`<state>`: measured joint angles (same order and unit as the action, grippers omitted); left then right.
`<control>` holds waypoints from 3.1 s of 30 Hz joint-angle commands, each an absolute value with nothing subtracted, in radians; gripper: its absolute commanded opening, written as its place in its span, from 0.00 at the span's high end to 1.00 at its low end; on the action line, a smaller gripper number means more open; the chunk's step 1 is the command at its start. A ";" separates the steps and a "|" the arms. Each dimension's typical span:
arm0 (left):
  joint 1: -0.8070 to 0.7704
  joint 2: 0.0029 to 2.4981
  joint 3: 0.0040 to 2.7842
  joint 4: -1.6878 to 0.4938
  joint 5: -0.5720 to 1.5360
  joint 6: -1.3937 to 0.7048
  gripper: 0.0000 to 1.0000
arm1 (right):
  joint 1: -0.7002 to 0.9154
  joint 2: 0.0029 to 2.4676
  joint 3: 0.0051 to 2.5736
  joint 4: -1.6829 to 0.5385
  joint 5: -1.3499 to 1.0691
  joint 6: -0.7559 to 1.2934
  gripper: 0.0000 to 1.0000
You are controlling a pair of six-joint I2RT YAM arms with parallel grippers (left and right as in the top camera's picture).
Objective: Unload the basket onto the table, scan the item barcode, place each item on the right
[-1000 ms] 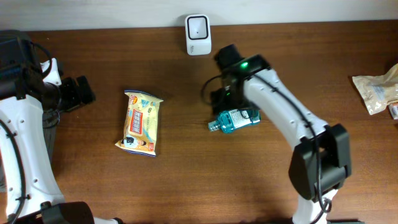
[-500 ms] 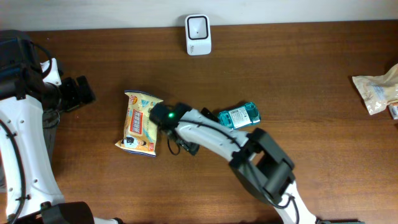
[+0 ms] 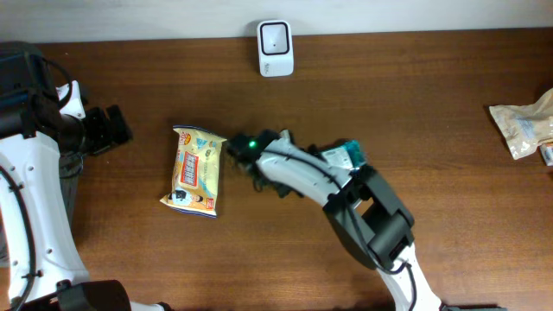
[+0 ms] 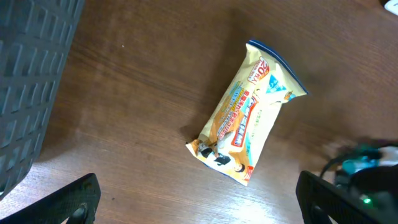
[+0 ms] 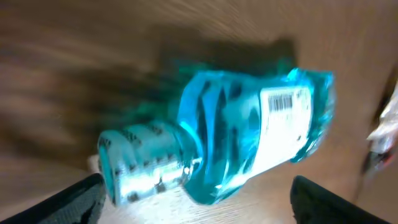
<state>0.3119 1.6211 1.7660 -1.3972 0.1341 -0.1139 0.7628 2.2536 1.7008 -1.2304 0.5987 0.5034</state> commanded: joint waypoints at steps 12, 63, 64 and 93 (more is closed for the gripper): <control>0.315 1.608 1.764 -1.396 0.141 -0.119 0.01 | 0.395 2.136 1.836 -1.257 0.022 0.896 0.01; 0.315 1.608 1.764 -1.396 0.141 -0.119 0.01 | 0.341 2.138 1.698 -1.040 -0.094 0.815 0.34; 0.315 1.608 1.764 -1.396 0.141 -0.119 0.01 | 0.341 2.138 1.705 -1.050 -0.093 0.810 0.35; 0.315 1.608 1.764 -1.396 0.141 -0.119 0.01 | 0.339 2.138 1.992 -1.276 -0.040 0.553 0.34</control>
